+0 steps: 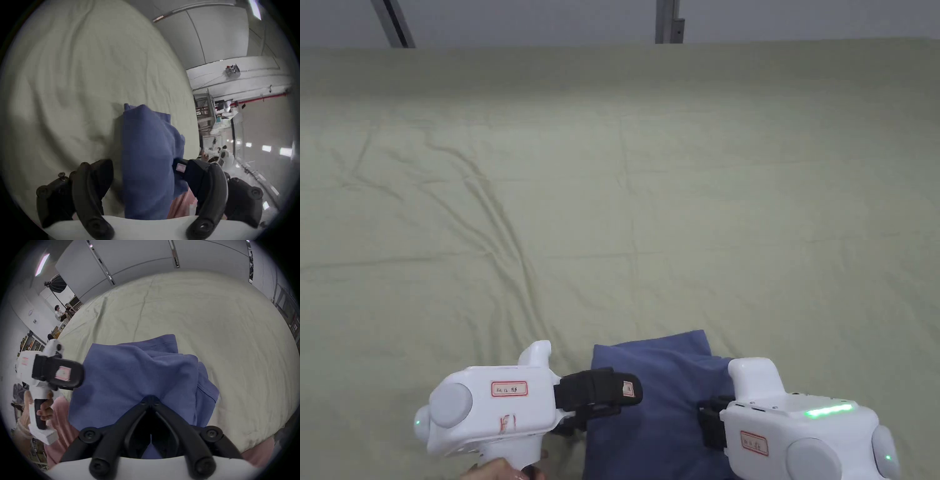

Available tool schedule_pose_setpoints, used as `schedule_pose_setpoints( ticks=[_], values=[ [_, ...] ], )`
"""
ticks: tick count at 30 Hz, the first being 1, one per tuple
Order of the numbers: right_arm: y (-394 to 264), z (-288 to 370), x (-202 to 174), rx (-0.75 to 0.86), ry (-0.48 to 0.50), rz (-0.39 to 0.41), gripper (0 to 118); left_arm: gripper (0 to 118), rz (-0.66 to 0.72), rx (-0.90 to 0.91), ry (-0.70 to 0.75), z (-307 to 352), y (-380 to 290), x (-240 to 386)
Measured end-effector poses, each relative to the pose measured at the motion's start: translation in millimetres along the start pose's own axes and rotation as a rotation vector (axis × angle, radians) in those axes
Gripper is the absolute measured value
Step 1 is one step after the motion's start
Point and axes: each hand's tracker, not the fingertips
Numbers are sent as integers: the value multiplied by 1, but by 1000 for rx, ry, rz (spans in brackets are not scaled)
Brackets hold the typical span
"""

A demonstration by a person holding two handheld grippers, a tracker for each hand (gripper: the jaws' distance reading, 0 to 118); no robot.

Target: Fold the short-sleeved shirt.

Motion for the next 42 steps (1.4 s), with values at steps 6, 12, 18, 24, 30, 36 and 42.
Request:
schedule_pose_setpoints(
  ticks=[6, 12, 18, 24, 30, 36, 42],
  values=[
    [-3, 2, 1, 11, 4, -33, 0, 77, 29, -52, -130, -29, 6, -12],
    [4, 16, 1, 30, -2, -65, 0, 24, -60, -54, -23, -22, -6, 11],
    [22, 42, -6, 112, -14, -73, 0, 24, -192, -48, 90, 10, 2, 24],
    [28, 52, -20, 188, -72, -15, 0, 24, -291, 19, 307, 104, 38, 7],
    [31, 50, -25, 190, -74, -18, 0, 23, -307, 78, 687, 211, 90, -29],
    [32, 41, -31, 146, -87, -28, 0, 23, -323, 80, 1156, 277, 136, -73],
    [33, 37, -33, 122, -99, -25, 0, 74, -413, 105, 1532, 299, 153, -118]
  ],
)
